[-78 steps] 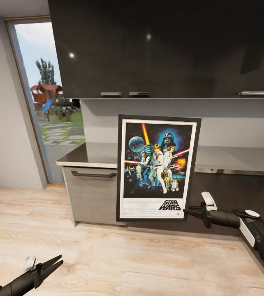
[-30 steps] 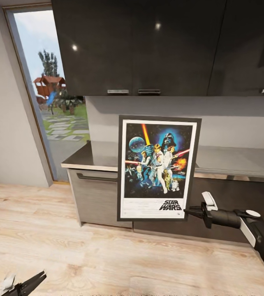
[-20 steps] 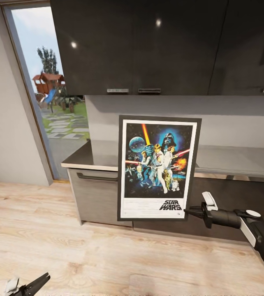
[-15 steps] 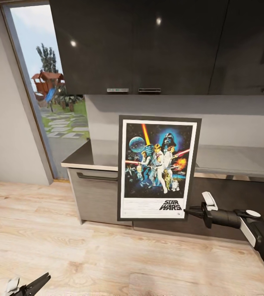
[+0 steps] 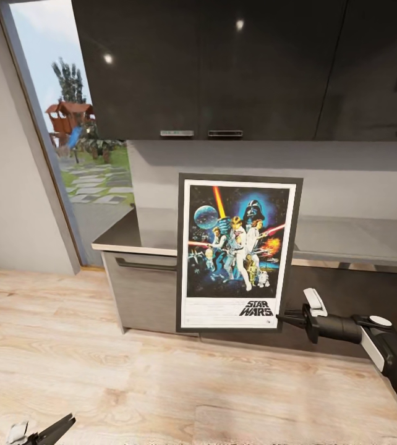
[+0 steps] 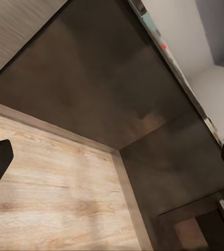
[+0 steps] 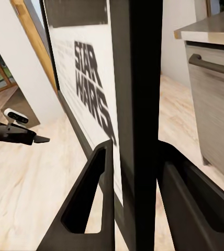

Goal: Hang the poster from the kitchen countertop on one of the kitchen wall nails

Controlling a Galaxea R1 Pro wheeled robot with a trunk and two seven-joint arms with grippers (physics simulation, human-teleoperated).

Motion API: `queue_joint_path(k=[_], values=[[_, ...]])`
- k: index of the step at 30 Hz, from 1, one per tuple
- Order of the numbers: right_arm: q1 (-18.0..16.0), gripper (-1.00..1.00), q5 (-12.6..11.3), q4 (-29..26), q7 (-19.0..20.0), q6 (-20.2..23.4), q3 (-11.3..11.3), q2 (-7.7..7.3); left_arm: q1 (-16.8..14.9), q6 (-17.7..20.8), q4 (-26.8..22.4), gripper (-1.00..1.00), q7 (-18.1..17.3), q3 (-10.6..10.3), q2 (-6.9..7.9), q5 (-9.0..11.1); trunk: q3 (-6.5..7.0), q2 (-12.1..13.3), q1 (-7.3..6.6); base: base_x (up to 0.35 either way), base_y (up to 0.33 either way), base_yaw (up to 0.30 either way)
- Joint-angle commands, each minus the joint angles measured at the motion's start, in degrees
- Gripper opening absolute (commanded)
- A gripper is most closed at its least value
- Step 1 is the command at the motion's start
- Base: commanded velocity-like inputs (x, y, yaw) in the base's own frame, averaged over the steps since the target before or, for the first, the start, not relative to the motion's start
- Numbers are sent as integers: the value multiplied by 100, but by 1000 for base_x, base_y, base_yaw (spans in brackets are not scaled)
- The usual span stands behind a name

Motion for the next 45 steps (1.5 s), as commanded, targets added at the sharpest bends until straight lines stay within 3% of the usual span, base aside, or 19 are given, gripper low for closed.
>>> queue_joint_path(k=[1,45], values=[[-5,-100,-33,3,31,78,15,-5,-5,-59,5,100,-9,27,1,-17,2,36,-22,0,0,0],[-5,-100,-33,3,40,78,16,4,-4,-59,-4,100,-9,18,-8,-17,383,1801,-989,0,0,0]])
